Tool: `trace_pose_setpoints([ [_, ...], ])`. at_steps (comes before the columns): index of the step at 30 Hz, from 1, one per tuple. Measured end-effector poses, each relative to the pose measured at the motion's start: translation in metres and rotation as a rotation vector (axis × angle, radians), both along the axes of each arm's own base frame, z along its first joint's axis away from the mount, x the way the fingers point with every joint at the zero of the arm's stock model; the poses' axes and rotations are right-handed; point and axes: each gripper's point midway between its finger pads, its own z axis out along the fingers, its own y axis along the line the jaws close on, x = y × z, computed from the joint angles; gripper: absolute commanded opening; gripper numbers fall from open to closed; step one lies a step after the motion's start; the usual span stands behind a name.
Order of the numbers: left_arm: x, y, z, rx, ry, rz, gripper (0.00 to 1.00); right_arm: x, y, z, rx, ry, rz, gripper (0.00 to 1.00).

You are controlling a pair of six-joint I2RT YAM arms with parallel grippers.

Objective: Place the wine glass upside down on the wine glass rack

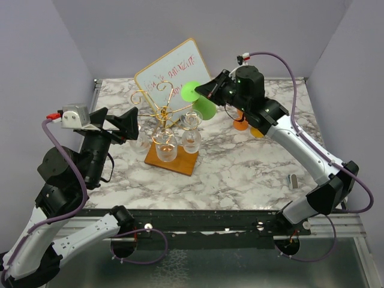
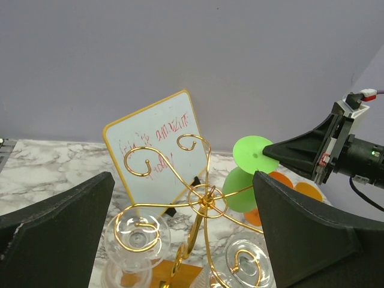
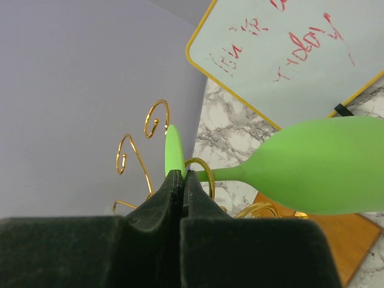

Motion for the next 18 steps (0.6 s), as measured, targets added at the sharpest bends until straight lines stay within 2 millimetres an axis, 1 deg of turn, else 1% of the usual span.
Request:
trace_pose_setpoints([
  [5,0.0002,-0.0002,-0.0001,0.001,0.001,0.000,0.99,0.0043,0.0033,-0.0055,-0.009,0.005,0.001,0.05],
  [9,0.0008,-0.0008,-0.0008,0.004,0.002,0.000,0.99,0.0052,0.0060,-0.0046,-0.007,0.000,0.011,0.13],
  [15,0.0022,-0.0020,-0.0043,0.013,0.008,0.001,0.99,0.0055,0.0076,-0.0030,-0.013,-0.009,0.022,0.37],
  [18,0.0037,-0.0036,-0.0090,0.022,0.017,0.001,0.99,0.0058,0.0072,-0.0033,-0.018,-0.012,0.022,0.46],
])
